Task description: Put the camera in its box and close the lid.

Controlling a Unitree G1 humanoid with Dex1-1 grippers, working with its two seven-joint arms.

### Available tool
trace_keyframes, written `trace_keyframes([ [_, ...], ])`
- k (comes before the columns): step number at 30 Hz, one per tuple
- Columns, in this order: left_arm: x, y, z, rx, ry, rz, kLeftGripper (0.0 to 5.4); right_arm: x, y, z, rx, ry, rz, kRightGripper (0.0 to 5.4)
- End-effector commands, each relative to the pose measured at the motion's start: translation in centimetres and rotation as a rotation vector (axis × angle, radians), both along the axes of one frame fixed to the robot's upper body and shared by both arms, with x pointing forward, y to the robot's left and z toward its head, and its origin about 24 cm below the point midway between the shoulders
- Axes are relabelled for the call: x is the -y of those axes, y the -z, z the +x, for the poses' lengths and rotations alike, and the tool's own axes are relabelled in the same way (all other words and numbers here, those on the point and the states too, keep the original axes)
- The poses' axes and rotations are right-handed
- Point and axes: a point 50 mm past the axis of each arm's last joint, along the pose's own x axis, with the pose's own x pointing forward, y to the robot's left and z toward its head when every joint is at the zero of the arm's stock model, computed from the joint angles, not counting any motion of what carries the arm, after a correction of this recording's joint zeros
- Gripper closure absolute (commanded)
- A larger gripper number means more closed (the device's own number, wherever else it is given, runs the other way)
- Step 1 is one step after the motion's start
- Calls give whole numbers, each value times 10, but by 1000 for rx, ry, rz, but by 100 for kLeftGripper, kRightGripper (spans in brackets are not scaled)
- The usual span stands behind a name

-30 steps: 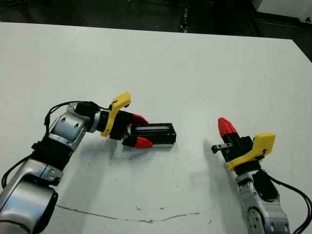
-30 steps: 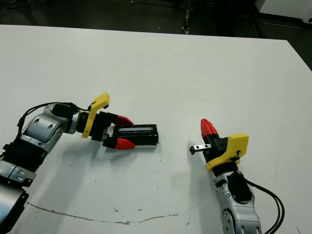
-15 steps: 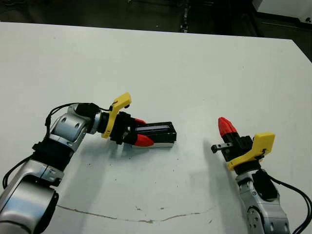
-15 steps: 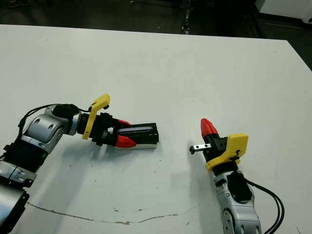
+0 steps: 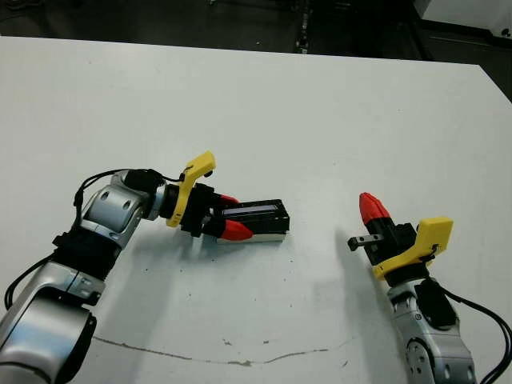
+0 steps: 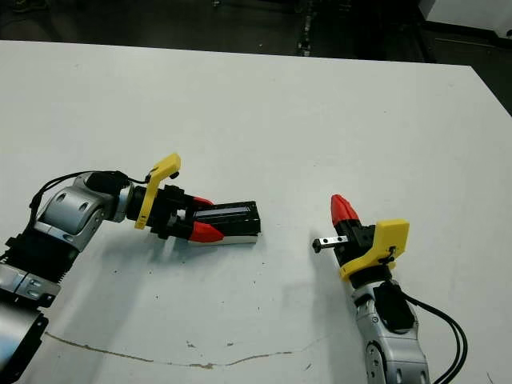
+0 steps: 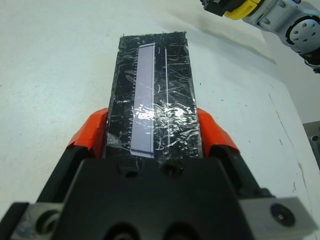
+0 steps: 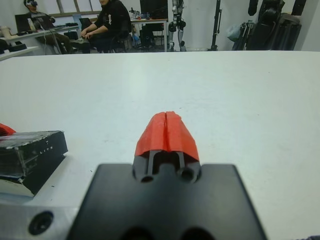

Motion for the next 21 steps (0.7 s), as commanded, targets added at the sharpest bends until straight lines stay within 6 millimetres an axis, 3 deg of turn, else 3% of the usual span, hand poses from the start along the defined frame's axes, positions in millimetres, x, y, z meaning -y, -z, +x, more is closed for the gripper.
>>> trace_keyframes([
  [1, 0, 2, -1, -6, -66, -34, 220, 3, 2, -1, -9, 6, -32, 540],
  [21, -7, -17, -7, 46, -184, -142, 223, 3, 4, -1, -24, 0, -30, 540],
])
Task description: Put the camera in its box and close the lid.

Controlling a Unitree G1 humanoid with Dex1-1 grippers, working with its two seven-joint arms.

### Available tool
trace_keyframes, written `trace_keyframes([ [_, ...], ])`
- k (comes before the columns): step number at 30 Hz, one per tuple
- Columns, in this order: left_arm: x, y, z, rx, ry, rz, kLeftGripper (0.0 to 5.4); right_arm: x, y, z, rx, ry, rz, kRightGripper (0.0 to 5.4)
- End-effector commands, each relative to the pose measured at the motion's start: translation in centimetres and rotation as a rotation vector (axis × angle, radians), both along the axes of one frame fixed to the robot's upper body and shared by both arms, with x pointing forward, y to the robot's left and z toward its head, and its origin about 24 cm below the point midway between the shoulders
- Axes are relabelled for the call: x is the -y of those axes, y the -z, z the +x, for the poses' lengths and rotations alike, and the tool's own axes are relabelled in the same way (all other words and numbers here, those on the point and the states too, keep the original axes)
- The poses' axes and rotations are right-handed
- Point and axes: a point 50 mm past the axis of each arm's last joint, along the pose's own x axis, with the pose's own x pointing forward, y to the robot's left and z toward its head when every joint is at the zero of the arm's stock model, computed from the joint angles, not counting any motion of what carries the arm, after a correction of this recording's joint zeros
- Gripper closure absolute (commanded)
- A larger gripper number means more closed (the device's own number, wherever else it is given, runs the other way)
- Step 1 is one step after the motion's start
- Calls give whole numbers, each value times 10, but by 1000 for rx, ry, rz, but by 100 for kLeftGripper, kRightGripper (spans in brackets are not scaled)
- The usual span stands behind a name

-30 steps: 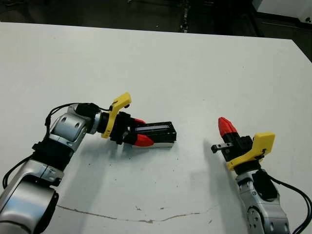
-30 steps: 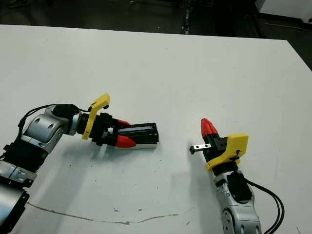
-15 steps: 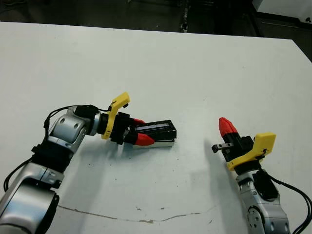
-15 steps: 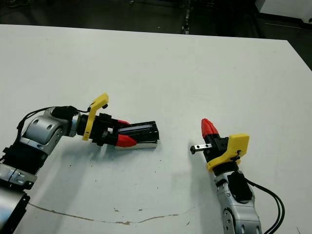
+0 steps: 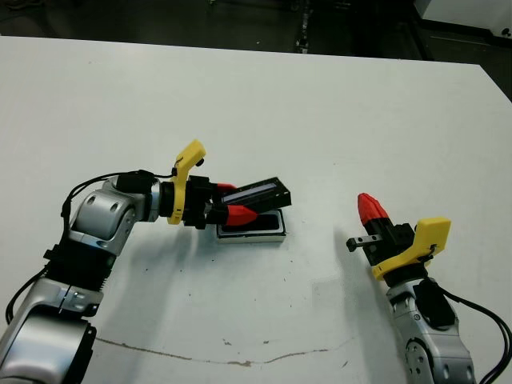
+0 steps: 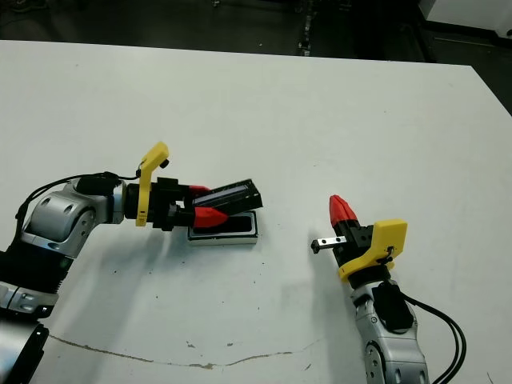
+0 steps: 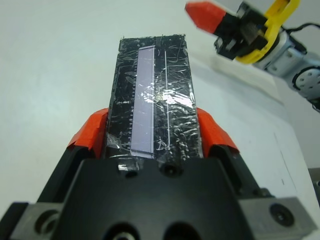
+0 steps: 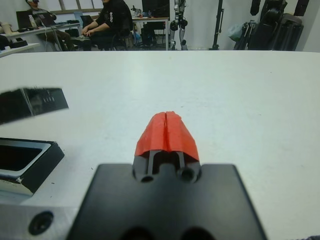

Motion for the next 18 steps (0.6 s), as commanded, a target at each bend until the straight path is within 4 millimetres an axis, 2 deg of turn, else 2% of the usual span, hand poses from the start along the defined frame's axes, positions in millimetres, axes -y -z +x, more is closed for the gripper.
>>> trace_keyframes([
  [1, -6, 2, -2, -11, -27, -16, 223, 4, 3, -1, -19, 7, -17, 540],
  [7, -12, -1, -2, -8, -40, -36, 223, 4, 3, -1, -18, 2, -15, 540],
  [18, -32, -1, -4, 221, -33, 81, 223, 4, 3, -1, -15, -1, -15, 540],
])
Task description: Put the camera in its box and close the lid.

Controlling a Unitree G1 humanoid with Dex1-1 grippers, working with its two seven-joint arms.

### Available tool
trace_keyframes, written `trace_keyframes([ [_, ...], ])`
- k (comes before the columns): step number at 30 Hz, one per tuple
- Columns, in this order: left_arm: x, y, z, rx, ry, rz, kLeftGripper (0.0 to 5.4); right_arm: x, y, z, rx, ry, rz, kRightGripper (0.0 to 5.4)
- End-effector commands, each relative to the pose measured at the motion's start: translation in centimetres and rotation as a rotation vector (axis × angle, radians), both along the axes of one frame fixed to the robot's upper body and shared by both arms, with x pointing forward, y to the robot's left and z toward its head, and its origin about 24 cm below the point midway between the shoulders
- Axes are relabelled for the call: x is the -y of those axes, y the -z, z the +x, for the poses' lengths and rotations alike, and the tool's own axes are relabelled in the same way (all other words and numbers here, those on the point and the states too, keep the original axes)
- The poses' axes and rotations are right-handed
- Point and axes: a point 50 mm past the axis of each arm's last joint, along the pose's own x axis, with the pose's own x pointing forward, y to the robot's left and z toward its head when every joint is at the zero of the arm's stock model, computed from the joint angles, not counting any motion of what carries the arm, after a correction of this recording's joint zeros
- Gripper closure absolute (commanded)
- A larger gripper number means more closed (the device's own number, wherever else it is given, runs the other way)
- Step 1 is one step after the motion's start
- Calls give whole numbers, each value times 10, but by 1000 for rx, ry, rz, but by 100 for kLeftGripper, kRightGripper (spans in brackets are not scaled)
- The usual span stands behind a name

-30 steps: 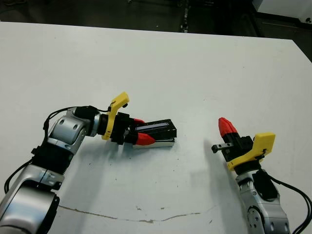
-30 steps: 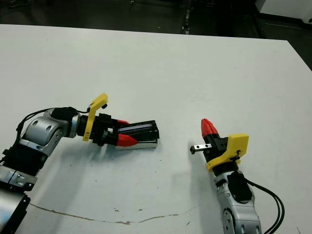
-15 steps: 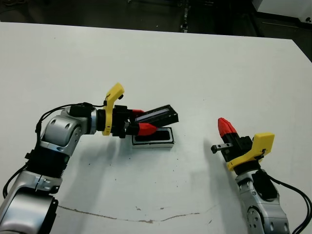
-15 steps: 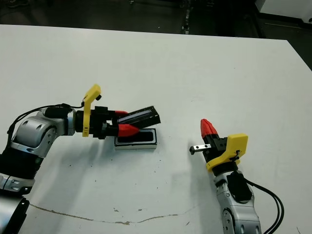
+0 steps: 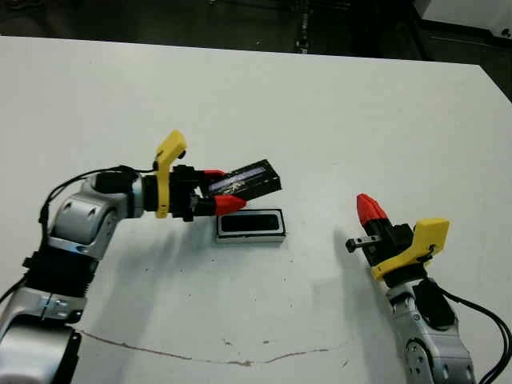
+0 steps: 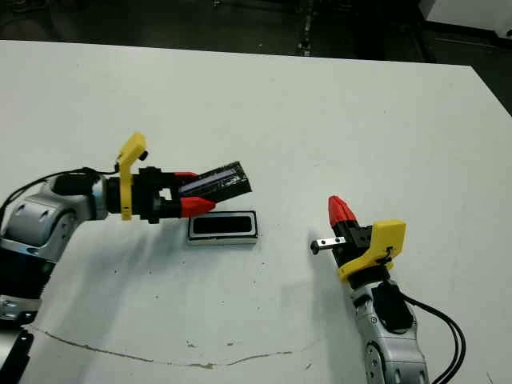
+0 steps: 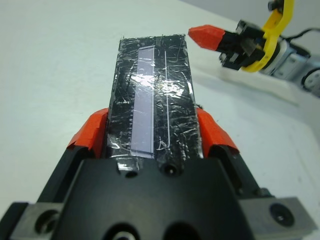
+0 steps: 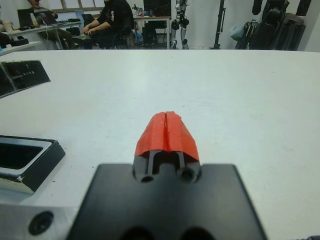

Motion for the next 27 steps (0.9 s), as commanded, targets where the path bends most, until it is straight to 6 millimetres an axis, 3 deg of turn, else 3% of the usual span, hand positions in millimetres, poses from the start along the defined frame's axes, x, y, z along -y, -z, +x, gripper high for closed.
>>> trace_keyframes([
  [1, -8, 8, -5, 5, -10, 39, 223, 4, 2, -1, -14, 6, -6, 540],
  [27, -14, 45, -26, -115, 15, -72, 223, 5, 1, -1, -9, 13, -18, 540],
])
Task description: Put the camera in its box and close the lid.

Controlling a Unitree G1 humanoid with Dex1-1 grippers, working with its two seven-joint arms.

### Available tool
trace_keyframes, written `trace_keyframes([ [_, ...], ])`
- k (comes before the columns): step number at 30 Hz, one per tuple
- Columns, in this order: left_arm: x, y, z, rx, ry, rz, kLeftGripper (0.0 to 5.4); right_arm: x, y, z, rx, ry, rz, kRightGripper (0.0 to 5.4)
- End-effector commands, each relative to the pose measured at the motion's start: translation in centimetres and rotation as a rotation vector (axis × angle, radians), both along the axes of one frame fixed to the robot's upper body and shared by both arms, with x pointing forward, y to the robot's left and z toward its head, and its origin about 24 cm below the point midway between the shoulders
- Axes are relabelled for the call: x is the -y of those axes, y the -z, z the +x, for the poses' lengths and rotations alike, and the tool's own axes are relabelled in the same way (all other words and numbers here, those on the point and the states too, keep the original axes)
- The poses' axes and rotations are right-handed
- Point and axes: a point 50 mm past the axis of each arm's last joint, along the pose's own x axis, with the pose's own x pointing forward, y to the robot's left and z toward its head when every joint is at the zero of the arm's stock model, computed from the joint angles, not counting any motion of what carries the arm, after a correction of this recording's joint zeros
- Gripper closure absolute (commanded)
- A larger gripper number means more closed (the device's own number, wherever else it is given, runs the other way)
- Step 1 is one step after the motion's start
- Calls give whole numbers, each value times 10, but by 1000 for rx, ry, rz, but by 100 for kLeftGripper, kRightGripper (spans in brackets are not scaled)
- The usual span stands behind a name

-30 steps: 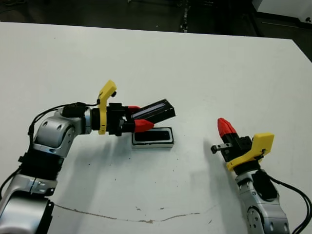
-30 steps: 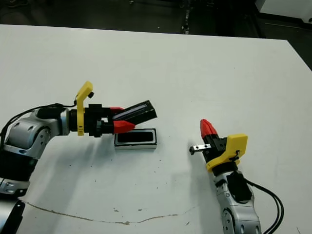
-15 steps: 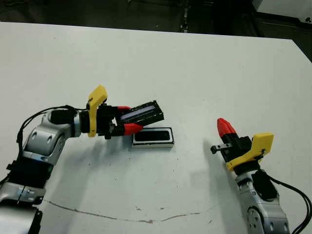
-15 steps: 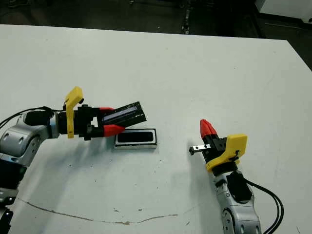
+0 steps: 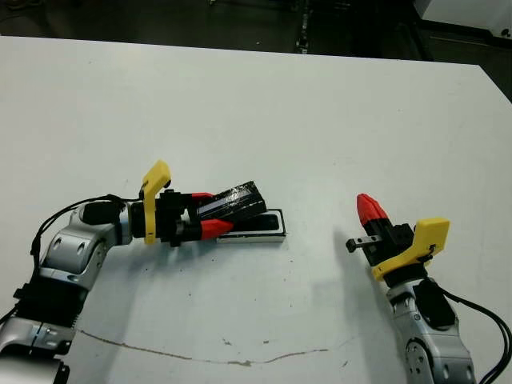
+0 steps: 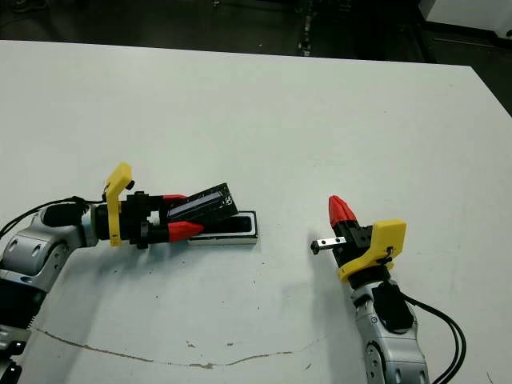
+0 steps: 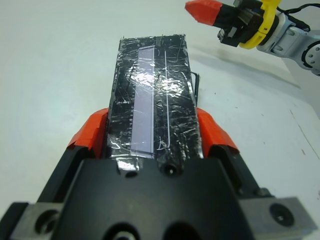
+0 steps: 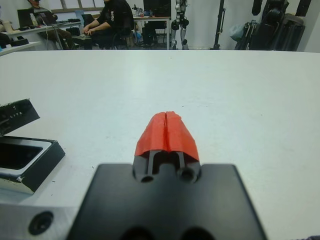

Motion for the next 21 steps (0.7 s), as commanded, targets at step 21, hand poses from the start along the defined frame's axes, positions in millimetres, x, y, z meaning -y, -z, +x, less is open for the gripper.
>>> trace_keyframes([
  [21, -1, 10, -7, -115, 156, -20, 223, 4, 2, -1, -17, 9, -7, 540],
])
